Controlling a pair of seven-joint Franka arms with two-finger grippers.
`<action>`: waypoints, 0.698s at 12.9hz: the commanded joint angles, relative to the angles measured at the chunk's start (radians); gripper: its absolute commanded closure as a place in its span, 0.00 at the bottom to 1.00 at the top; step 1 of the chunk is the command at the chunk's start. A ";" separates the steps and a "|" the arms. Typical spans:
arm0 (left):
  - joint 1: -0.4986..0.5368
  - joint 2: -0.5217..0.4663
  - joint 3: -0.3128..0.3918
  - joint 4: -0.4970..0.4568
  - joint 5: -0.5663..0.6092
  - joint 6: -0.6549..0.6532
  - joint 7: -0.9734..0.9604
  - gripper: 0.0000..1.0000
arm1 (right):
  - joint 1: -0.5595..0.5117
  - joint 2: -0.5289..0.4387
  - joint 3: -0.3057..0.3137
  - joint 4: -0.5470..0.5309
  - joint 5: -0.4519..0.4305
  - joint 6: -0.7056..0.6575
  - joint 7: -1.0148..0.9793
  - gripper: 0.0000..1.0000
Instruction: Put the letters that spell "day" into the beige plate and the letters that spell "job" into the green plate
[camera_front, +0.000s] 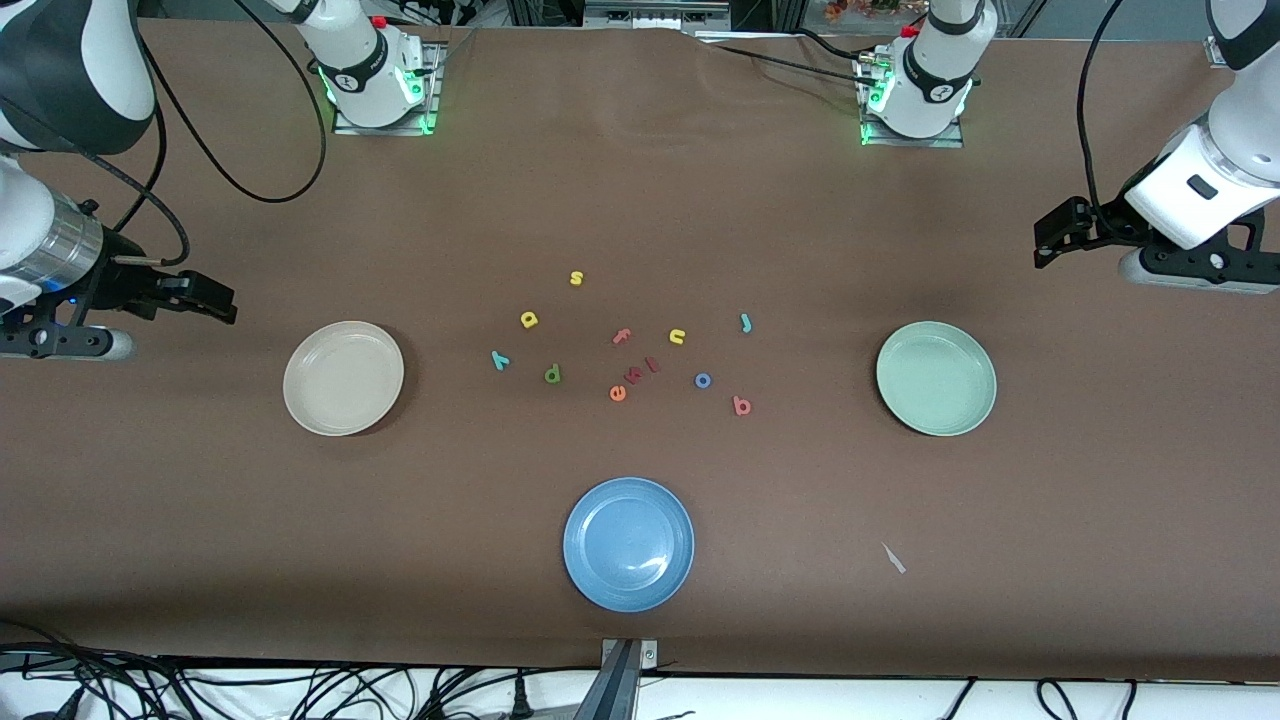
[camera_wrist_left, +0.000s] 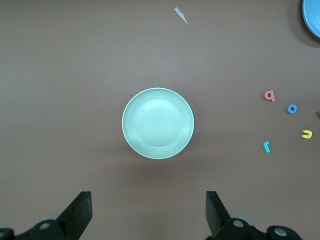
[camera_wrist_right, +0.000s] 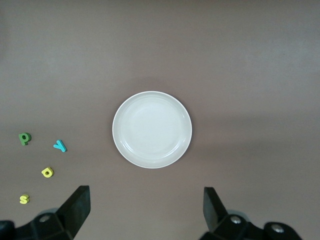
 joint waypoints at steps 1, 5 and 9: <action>0.006 0.007 -0.001 0.028 -0.018 -0.037 0.017 0.00 | -0.001 -0.016 0.002 -0.016 -0.015 0.008 -0.007 0.00; 0.004 0.008 -0.003 0.037 -0.018 -0.039 0.020 0.00 | -0.001 -0.016 0.002 -0.016 -0.015 0.008 -0.007 0.00; 0.002 0.007 -0.004 0.040 -0.018 -0.040 0.015 0.00 | -0.001 -0.016 0.002 -0.016 -0.015 0.007 -0.007 0.00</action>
